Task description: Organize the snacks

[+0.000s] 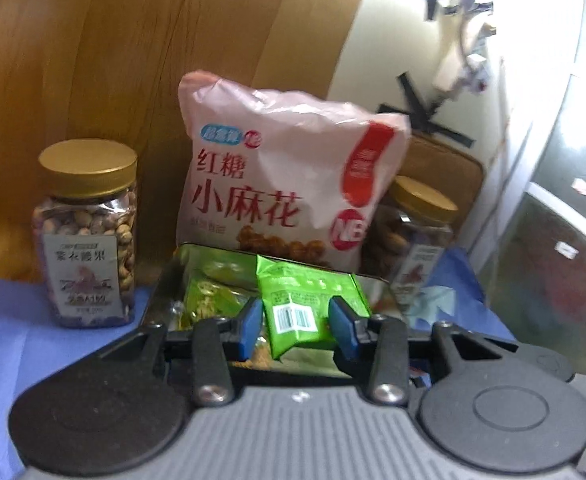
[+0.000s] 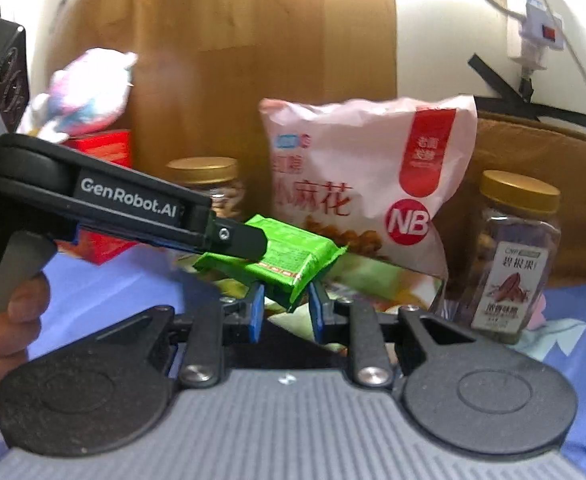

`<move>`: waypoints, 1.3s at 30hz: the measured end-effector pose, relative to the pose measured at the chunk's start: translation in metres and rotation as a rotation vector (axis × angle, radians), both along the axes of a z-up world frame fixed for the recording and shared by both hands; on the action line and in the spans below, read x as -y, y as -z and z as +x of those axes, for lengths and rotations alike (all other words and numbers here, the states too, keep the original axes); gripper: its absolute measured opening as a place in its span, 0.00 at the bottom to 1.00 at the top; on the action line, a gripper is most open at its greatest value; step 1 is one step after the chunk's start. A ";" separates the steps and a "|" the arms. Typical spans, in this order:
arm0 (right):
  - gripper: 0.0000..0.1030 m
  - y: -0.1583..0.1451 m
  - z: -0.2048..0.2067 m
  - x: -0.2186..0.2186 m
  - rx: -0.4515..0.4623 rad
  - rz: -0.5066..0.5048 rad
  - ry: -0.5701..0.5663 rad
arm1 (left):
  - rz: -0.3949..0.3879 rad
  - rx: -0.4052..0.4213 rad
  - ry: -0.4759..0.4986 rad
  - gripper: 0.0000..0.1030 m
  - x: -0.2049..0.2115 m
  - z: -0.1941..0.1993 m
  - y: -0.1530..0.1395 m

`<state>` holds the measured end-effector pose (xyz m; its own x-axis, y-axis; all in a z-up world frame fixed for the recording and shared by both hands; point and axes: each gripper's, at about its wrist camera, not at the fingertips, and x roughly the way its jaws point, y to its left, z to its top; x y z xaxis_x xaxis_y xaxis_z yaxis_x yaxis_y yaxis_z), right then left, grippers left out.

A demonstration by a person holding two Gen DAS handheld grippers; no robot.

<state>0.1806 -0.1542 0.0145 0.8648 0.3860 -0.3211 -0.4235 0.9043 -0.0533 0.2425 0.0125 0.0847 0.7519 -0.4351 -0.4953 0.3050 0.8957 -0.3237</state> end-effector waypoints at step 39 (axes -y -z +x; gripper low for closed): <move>0.36 0.030 -0.162 0.028 -0.142 0.326 0.142 | 0.304 -0.082 -0.188 0.57 0.002 -0.176 0.030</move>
<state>0.0183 -0.1820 -0.0159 0.8727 0.3668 -0.3222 -0.2748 0.9145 0.2969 0.0661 0.0106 0.0544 0.7570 -0.1169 -0.6428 0.1104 0.9926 -0.0505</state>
